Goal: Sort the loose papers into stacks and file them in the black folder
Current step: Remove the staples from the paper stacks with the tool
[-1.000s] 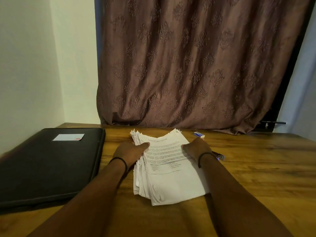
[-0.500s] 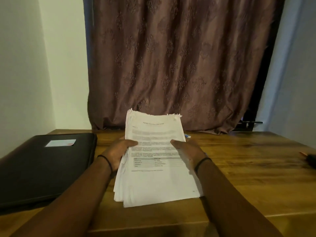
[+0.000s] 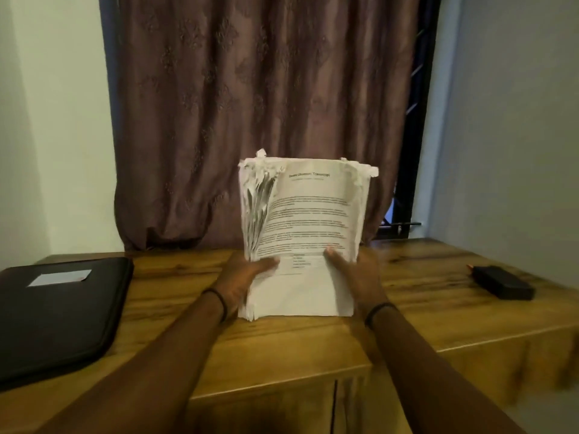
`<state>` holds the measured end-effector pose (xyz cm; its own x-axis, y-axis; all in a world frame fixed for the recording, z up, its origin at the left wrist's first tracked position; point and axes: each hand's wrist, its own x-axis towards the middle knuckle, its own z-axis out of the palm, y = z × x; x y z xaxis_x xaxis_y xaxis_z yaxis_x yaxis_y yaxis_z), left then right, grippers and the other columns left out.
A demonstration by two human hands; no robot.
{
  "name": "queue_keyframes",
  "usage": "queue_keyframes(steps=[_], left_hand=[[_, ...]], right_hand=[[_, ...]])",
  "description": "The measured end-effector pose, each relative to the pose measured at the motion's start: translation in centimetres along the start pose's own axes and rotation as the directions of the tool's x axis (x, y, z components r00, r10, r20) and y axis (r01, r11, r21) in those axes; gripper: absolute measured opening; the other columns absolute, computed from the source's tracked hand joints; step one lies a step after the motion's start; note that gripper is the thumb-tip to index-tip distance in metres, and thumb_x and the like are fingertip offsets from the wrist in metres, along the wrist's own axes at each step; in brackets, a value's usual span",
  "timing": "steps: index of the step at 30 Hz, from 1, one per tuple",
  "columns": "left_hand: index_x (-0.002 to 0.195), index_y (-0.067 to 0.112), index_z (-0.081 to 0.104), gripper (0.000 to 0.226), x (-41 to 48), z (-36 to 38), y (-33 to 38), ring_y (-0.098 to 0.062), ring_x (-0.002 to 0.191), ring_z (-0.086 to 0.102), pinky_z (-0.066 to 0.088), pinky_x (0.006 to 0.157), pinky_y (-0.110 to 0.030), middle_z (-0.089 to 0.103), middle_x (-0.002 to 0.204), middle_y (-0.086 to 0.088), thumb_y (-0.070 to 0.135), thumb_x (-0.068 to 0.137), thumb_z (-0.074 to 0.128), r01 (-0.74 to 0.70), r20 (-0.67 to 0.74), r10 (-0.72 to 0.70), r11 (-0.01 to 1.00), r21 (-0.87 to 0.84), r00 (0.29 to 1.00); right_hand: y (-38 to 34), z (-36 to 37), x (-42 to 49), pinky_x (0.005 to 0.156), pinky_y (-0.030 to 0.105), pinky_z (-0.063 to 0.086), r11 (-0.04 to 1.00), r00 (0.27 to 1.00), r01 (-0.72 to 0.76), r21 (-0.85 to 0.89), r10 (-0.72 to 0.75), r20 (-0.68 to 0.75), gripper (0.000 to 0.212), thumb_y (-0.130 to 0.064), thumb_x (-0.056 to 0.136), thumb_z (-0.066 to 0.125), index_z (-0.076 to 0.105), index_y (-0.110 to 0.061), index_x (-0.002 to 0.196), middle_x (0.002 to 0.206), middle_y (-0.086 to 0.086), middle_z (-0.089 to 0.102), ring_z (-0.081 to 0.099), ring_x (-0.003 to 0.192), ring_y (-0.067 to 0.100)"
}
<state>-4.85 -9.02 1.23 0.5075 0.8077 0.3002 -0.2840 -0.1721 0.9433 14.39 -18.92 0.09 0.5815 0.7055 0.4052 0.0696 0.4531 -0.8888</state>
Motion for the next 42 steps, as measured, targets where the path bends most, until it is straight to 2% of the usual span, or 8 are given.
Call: queue_keyframes(steps=[8,12,15,18,23,28,39,42], left_hand=[[0.121,0.008,0.066,0.042,2.9,3.6,-1.8,-0.023,0.103,0.069,0.053,0.093,-0.038,0.071,0.115,-0.006,0.006,0.08,0.076,0.025,-0.002,-0.025,0.999,-0.023,1.0],[0.119,0.006,0.067,0.035,4.0,6.3,-4.1,-0.025,0.097,0.07,0.057,0.083,-0.034,0.071,0.114,-0.009,0.004,0.084,0.072,0.098,-0.01,-0.098,0.995,0.025,0.995],[0.111,0.003,0.069,0.031,4.6,7.4,-7.4,-0.023,0.077,0.067,0.057,0.065,-0.025,0.072,0.098,-0.01,0.011,0.082,0.075,0.203,-0.13,-0.172,0.937,0.285,0.976],[0.108,0.005,0.07,0.037,5.0,7.2,-8.4,-0.033,0.092,0.067,0.057,0.085,-0.043,0.071,0.107,-0.016,0.025,0.077,0.075,0.262,-0.193,-0.189,0.83,0.492,0.963],[0.11,0.009,0.069,0.038,5.5,5.8,-7.2,-0.034,0.102,0.064,0.052,0.086,-0.036,0.069,0.113,-0.015,0.041,0.092,0.059,0.258,-0.24,-0.119,0.653,0.712,0.963],[0.071,0.013,0.064,0.036,5.6,2.2,-6.0,-0.036,0.085,0.066,0.051,0.074,-0.034,0.072,0.094,-0.018,0.043,0.089,0.057,0.307,-0.328,-0.095,0.652,0.693,0.94],[0.076,0.008,0.058,0.022,0.0,-15.3,1.6,-0.026,0.078,0.059,0.04,0.067,-0.03,0.066,0.092,-0.016,0.026,0.09,0.06,0.376,-0.507,0.105,0.548,0.747,0.855],[0.093,0.01,0.065,0.03,-3.9,-21.9,3.5,-0.019,0.079,0.059,0.043,0.068,-0.027,0.065,0.088,-0.007,0.036,0.096,0.051,0.506,-0.595,0.197,0.362,0.783,0.779]], right_hand=[[1.1,-4.0,1.8,0.082,0.044,0.06,1.0,0.99,-0.015,0.002,0.015,-0.142,0.026,-0.021,0.087,0.075,0.071,-0.004,0.106,0.098,0.011,0.076,0.073,0.092,0.029],[2.2,-7.6,3.2,0.076,0.049,0.06,0.93,0.951,-0.132,-0.343,0.021,-0.309,0.028,-0.039,0.074,0.079,0.068,-0.017,0.088,0.086,0.002,0.074,0.072,0.081,0.026],[3.3,-9.8,3.4,0.077,0.042,0.057,0.694,0.935,-0.269,-0.668,0.022,-0.353,0.027,-0.034,0.077,0.077,0.061,-0.014,0.084,0.089,0.009,0.069,0.066,0.085,0.031],[4.0,-10.5,3.4,0.076,0.034,0.052,0.385,0.946,-0.314,-0.868,0.046,-0.321,0.024,-0.031,0.083,0.071,0.067,-0.011,0.094,0.1,0.012,0.07,0.064,0.091,0.032],[3.1,-8.6,4.1,0.088,0.039,0.049,0.092,0.968,-0.211,-0.973,-0.116,-0.221,0.026,-0.029,0.089,0.059,0.062,-0.015,0.11,0.112,0.01,0.065,0.058,0.106,0.032],[2.0,-2.9,4.9,0.087,0.037,0.051,0.229,0.978,0.01,-0.973,-0.204,-0.038,0.025,-0.028,0.085,0.063,0.067,-0.012,0.103,0.109,0.011,0.067,0.06,0.102,0.032],[5.1,16.9,-0.2,0.071,0.03,0.046,0.56,0.957,0.201,-0.804,0.065,0.284,0.015,-0.025,0.088,0.057,0.061,-0.016,0.078,0.089,0.01,0.068,0.062,0.086,0.03],[6.6,22.4,-3.2,0.063,0.031,0.041,0.64,0.919,0.191,-0.744,0.15,0.365,0.021,-0.021,0.084,0.057,0.051,-0.016,0.065,0.071,0.005,0.058,0.056,0.073,0.027]])
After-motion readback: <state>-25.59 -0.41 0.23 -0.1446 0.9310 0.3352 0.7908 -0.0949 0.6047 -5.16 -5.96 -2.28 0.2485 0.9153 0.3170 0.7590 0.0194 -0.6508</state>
